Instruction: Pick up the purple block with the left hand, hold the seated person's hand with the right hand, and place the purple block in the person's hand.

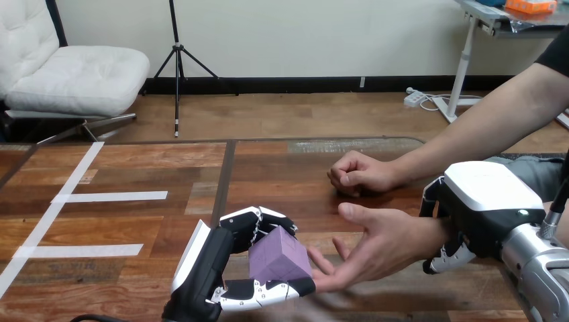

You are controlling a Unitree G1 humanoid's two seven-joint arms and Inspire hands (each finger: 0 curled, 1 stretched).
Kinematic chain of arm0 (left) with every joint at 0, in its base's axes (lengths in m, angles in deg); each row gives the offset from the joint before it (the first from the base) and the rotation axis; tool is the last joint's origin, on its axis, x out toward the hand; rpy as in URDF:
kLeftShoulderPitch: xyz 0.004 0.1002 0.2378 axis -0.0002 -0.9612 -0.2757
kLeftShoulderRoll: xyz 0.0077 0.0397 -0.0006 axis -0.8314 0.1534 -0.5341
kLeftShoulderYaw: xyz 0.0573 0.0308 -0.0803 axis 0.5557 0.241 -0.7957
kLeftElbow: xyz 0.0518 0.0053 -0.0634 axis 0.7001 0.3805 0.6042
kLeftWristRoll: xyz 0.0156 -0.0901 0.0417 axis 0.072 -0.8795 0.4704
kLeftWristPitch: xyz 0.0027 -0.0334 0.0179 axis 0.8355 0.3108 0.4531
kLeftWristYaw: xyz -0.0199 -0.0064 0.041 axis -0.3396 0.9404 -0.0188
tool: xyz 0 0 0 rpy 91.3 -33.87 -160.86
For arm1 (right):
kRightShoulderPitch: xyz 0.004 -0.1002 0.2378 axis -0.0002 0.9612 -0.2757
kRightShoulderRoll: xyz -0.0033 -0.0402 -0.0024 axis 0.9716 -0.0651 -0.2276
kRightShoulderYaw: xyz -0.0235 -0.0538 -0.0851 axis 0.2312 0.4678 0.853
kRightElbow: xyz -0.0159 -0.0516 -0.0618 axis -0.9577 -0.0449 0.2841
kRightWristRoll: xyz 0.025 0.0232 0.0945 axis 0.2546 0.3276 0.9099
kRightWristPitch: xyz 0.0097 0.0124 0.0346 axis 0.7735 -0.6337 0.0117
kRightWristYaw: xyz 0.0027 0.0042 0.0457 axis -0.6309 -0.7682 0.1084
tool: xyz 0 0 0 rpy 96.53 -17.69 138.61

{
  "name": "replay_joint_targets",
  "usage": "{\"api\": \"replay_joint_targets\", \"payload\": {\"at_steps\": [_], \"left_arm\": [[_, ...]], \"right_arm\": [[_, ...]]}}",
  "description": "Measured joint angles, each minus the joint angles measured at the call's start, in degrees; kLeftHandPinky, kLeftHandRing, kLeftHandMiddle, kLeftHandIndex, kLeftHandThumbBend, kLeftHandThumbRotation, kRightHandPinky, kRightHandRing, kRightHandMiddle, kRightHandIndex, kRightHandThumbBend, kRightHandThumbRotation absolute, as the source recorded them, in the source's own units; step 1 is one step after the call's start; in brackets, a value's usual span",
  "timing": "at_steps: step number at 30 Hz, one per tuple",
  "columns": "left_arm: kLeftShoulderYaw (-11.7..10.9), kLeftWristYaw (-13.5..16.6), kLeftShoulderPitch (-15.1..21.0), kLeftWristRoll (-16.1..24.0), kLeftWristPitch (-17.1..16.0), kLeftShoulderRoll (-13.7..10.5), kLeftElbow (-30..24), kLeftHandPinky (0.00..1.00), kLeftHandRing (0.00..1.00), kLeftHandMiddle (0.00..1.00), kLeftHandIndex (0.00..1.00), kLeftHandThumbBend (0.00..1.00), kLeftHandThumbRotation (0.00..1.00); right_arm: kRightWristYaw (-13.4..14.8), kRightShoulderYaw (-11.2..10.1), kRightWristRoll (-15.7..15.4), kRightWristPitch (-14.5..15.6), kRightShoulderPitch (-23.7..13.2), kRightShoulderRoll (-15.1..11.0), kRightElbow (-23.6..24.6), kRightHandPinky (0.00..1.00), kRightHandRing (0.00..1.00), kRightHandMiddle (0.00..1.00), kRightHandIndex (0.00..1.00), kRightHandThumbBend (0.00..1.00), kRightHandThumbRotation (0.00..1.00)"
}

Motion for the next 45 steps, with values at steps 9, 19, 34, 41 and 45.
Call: {"api": "replay_joint_targets", "payload": {"at_steps": [9,19,34,41,45], "left_arm": [[0.0,-0.09,0.09,-0.12,0.01,0.0,0.0,0.4,0.46,0.52,0.54,0.79,0.1],[0.0,-0.44,0.22,-0.24,0.11,0.0,0.0,0.4,0.46,0.52,0.54,0.79,0.1],[0.05,-1.69,0.24,-1.32,0.99,0.11,-0.01,0.4,0.46,0.52,0.54,0.79,0.1],[0.07,-2.13,0.29,-1.51,1.15,0.43,0.0,0.41,0.47,0.52,0.54,0.79,0.1],[0.1,-2.45,0.35,-1.51,1.16,0.65,-0.01,0.41,0.47,0.53,0.54,0.79,0.1]], "right_arm": [[0.03,0.02,0.0,-0.86,-0.01,0.0,0.01,0.34,0.42,0.5,0.51,0.78,0.0],[0.04,0.02,0.04,-1.77,-0.11,0.0,0.0,0.36,0.44,0.52,0.51,0.77,0.0],[0.89,0.1,0.56,-3.97,-0.51,0.09,-0.05,0.37,0.44,0.51,0.51,0.75,0.0],[1.22,0.18,0.6,-4.77,-0.93,0.09,-0.25,0.39,0.46,0.53,0.52,0.73,0.0],[1.6,0.23,0.6,-5.04,-1.1,0.09,-0.46,0.4,0.46,0.53,0.52,0.73,0.0]]}}
